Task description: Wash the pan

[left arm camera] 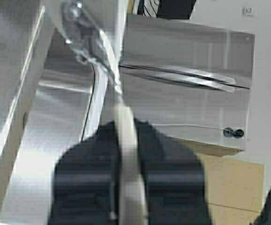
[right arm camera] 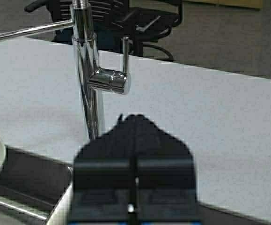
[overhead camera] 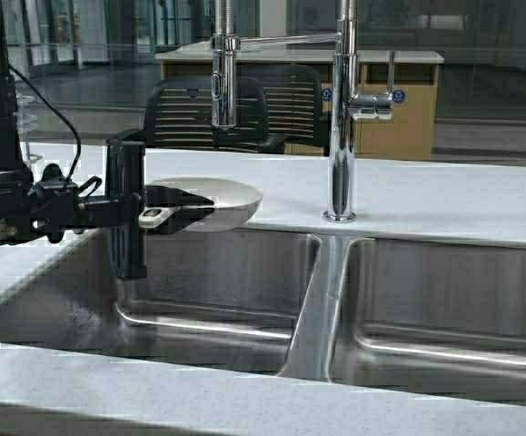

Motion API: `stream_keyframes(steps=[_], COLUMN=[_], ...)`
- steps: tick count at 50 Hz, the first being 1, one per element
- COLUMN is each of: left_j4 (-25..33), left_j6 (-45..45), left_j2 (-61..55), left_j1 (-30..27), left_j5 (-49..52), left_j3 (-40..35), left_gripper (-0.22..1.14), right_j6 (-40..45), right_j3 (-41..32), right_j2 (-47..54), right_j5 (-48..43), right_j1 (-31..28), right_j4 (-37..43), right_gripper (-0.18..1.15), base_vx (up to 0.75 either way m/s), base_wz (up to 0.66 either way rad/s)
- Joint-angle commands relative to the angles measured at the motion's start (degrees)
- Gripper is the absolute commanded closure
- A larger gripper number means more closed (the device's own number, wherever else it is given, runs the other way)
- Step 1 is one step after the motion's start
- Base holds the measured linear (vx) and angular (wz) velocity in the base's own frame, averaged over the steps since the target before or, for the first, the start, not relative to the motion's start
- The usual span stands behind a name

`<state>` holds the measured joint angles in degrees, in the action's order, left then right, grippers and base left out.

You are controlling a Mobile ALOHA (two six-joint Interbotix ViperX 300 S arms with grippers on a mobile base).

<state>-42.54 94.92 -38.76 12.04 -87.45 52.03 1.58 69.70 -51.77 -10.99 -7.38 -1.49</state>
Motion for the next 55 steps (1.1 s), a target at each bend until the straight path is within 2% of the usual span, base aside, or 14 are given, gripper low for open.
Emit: stream_keyframes(steps=[1, 15, 29, 33, 42, 45, 47, 55], left_j4=[-0.97, -0.88, -0.88, -0.88, -0.53, -0.53, -0.53, -0.53], left_j6=[-0.88, -0.97, -1.23, -1.14, -1.32, -1.23, -1.23, -1.23], left_j2=[2.46, 2.55, 1.58, 1.41, 1.14, 0.79, 0.53, 0.35], left_j1=[2.81, 5.27, 5.27, 5.27, 5.27, 5.27, 5.27, 5.27], left_j5=[-1.93, -2.29, -3.25, -3.25, -3.25, -3.25, -3.25, -3.25], left_j3=[0.18, 1.85, 1.67, 1.49, 1.14, 0.88, 0.88, 0.88], left_gripper=[0.88, 0.88, 0.88, 0.88, 0.88, 0.88, 0.88, 0.88], right_j6=[0.0, -0.18, 0.09, 0.09, 0.0, -0.09, 0.0, 0.09], right_j3=[-0.62, -0.7, -3.6, -6.68, -15.21, -18.54, -20.92, -29.09], right_j2=[0.18, 0.97, 8.09, 12.57, 24.87, 29.97, 33.31, 43.86], right_j5=[-0.35, -0.53, -4.39, -5.54, -5.45, -5.1, -4.92, -4.92], right_j1=[-0.18, -0.18, -0.09, -0.18, -0.18, -0.18, -0.18, -0.18], right_j4=[0.18, 0.18, 0.18, 0.18, 0.0, -0.53, -1.23, -2.37], right_gripper=[0.91, 0.91, 0.86, 0.7, 0.11, -0.03, -0.07, -0.06], base_vx=[0.08, 0.07, 0.03, 0.02, 0.01, 0.01, 0.0, 0.0], base_wz=[0.09, 0.09, 0.03, 0.0, 0.0, 0.0, 0.0, 0.0])
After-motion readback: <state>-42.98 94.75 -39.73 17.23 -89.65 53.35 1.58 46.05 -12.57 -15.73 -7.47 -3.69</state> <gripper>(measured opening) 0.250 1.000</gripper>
